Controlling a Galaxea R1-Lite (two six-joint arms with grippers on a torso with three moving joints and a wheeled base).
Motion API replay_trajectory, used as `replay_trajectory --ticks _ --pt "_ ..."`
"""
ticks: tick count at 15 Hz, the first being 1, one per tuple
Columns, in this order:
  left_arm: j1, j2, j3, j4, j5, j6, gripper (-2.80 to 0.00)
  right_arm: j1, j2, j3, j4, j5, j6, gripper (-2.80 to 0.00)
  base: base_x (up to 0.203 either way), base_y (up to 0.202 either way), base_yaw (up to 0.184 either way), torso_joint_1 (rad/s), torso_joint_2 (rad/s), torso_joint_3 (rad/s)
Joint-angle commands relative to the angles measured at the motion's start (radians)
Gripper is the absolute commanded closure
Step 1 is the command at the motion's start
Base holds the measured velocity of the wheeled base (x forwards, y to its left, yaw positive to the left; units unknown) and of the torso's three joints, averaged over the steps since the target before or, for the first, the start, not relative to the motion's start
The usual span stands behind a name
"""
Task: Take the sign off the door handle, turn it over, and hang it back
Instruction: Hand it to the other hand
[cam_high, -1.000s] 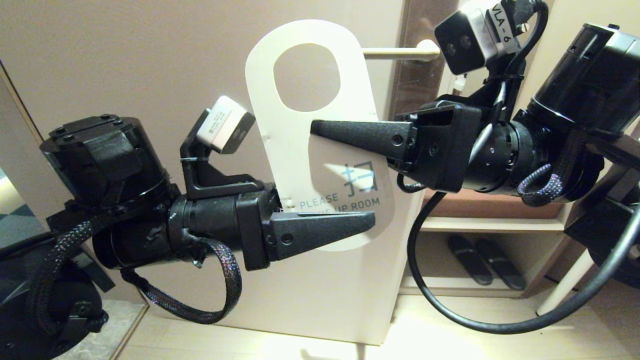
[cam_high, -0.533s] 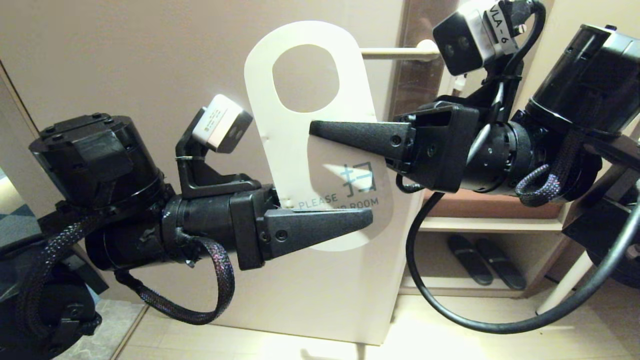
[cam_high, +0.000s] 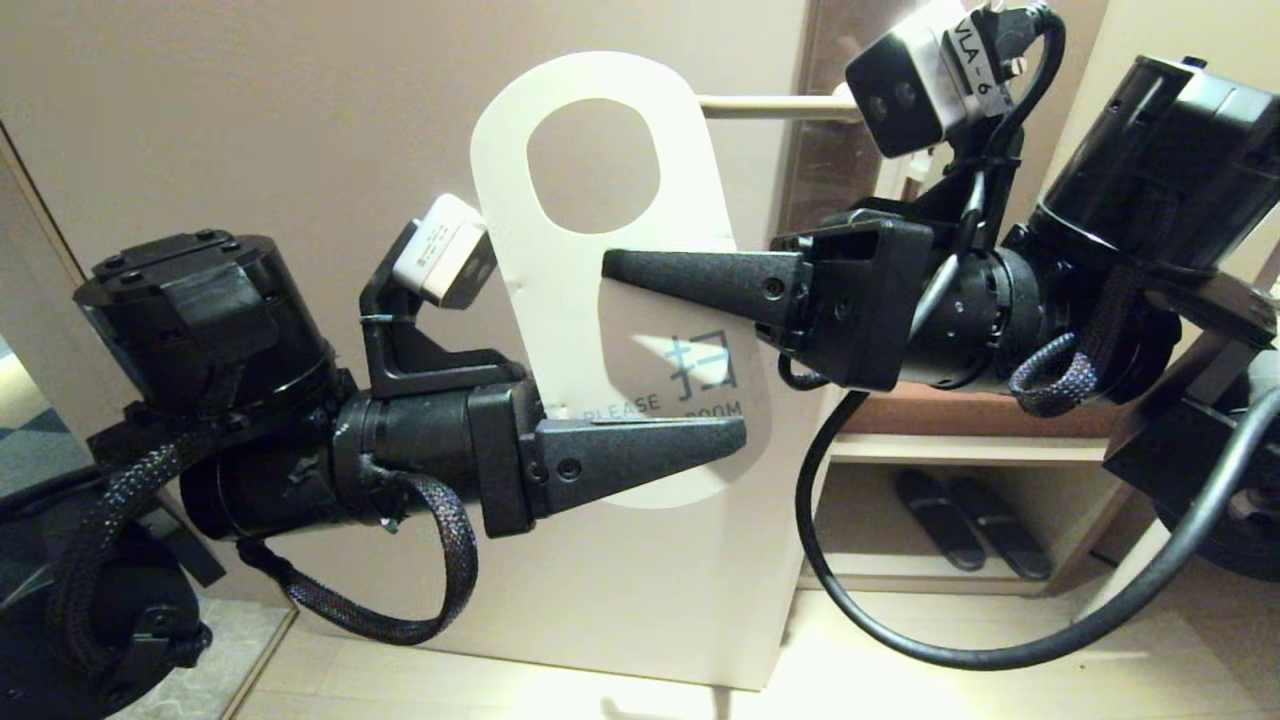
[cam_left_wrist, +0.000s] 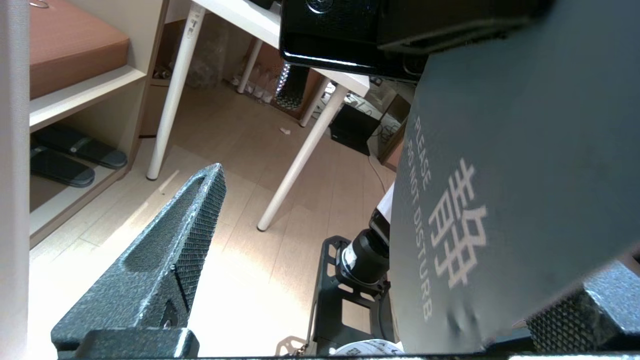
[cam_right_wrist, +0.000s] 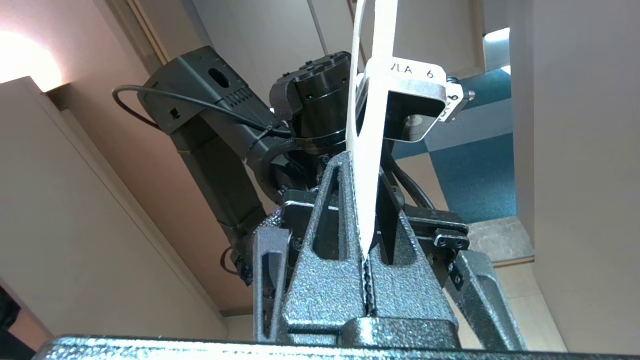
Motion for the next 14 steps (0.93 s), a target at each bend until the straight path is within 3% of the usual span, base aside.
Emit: replay_trajectory --ticks 1,4,5,14 --pt "0.003 0.002 0.002 -0.006 -0.003 -0.003 -2.80 0.002 0.009 -0.002 -0.005 0.005 0.003 0.00 0.000 0.000 0.000 0.000 0.00 0.000" --pt "0.009 0.013 0.002 -0.010 0.002 0.005 -2.80 0.002 0.015 -0.002 -0.006 0.003 0.003 0.00 0.000 0.000 0.000 0.000 0.00 0.000" --pt "0.009 0.013 0.002 -0.010 0.002 0.005 0.00 0.002 0.017 -0.002 -0.006 0.003 0.003 0.00 0.000 0.000 0.000 0.000 0.00 0.000" --pt "0.031 0.005 0.002 -0.009 0.020 -0.006 0.00 0.002 0.035 -0.010 -0.006 0.003 0.002 0.00 0.000 0.000 0.000 0.000 0.00 0.000"
